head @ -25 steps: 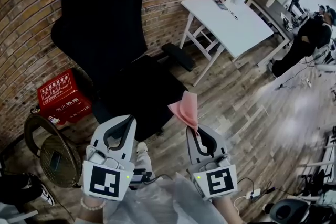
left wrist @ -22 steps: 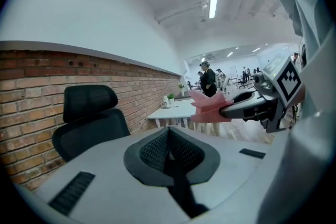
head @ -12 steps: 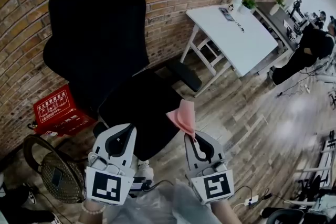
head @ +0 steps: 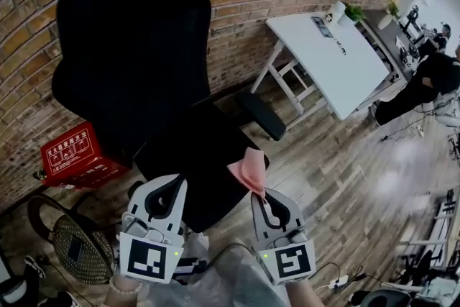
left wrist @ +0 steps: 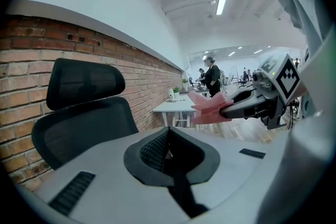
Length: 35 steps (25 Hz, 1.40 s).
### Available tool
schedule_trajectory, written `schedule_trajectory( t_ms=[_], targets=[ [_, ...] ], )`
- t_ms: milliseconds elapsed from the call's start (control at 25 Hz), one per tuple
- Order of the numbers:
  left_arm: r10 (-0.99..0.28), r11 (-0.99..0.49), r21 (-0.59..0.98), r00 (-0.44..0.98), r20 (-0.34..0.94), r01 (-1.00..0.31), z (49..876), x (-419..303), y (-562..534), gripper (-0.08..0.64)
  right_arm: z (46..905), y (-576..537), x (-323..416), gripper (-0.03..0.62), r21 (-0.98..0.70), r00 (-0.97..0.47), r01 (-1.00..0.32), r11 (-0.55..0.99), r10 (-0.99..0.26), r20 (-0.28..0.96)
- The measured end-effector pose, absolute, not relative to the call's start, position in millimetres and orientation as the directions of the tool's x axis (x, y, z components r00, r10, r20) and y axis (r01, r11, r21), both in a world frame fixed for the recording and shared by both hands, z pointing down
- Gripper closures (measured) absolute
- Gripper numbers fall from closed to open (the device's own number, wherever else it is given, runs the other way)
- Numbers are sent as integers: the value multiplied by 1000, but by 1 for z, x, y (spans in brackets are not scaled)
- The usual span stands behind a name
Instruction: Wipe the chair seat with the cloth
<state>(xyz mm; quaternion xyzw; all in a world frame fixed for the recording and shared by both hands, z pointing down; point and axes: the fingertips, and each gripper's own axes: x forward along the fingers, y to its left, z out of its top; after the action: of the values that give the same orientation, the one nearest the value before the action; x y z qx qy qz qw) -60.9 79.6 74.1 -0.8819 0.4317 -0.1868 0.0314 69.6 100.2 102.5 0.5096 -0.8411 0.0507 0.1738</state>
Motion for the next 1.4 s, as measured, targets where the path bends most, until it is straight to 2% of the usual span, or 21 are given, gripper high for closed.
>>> schedule_trajectory(
  t_ms=[480, 1000, 1320, 1400],
  targets=[
    [-800, -581, -213, 501, 331, -786, 137, -77, 24, 541, 202, 47, 73, 535, 51, -414, -869, 493, -778, 473],
    [-789, -583, -254, 461, 406, -772, 228, -34, -23, 541, 346, -6, 150, 535, -15, -313, -921, 390, -716, 624],
    [-789, -552, -234, 411, 456, -800, 292, -16, -35, 541, 434, -22, 187, 535, -69, -293, -937, 342, -664, 688],
    [-796, -512, -171, 391, 462, -842, 308, -12, -38, 541, 451, -26, 192, 535, -81, -294, -939, 335, -655, 696]
  ],
)
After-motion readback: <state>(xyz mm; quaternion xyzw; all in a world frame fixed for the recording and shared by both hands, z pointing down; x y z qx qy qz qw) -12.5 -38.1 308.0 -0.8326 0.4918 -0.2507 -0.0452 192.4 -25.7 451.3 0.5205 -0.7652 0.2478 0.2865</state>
